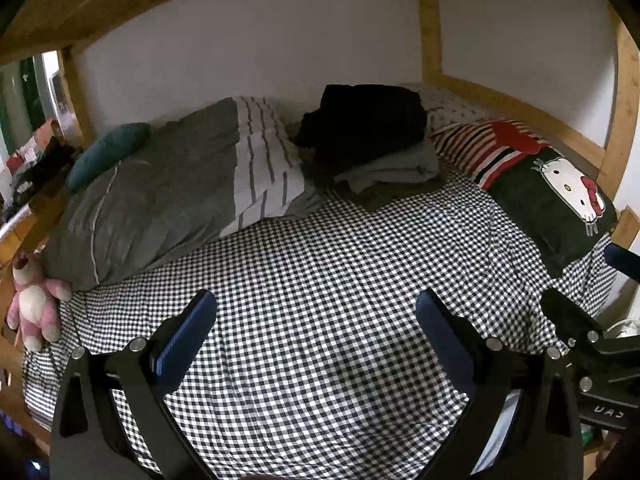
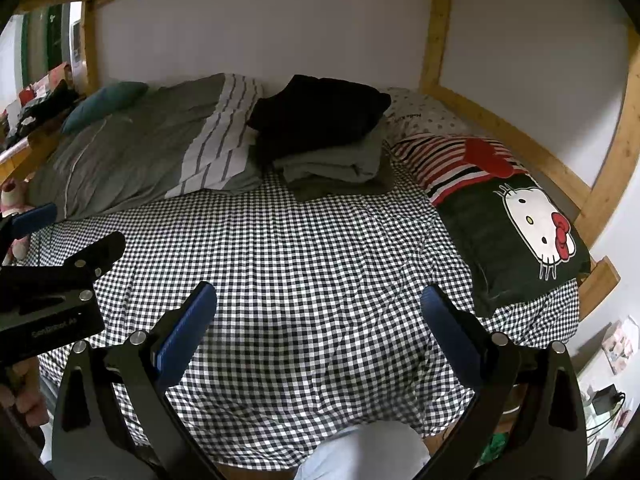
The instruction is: Fold large clothes
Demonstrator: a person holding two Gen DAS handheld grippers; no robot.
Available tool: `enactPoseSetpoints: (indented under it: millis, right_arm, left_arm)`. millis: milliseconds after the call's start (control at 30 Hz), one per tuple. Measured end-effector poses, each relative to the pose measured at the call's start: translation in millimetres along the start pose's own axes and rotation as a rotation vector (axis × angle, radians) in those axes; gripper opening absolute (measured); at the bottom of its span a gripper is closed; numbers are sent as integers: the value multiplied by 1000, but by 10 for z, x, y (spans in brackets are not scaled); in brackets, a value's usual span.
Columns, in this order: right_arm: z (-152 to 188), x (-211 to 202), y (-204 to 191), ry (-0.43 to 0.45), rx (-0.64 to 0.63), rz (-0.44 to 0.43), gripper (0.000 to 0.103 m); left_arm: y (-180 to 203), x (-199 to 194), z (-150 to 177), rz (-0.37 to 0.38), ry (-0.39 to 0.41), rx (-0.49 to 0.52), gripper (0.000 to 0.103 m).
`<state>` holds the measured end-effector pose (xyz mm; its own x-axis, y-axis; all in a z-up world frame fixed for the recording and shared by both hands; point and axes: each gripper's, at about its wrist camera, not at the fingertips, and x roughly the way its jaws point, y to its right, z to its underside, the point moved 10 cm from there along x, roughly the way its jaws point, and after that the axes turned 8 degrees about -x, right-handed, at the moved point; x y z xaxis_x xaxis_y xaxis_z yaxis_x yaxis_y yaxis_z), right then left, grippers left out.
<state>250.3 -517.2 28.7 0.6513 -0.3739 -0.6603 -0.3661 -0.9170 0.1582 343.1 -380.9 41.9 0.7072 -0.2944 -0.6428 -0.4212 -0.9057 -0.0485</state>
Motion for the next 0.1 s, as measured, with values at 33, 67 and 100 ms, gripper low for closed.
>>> enactPoseSetpoints:
  millis: [33, 67, 100]
  right_arm:
    - [-2, 0, 4, 1, 2, 0, 100]
    - [-2, -1, 11, 1, 3, 2, 100]
    - [-2, 1, 18, 1, 4, 1, 100]
  left_arm:
    - [2, -5, 0, 2, -2, -2, 98]
    - [-3, -9, 3, 4, -1, -3, 98]
    - [-5, -15, 2, 5, -1, -3, 98]
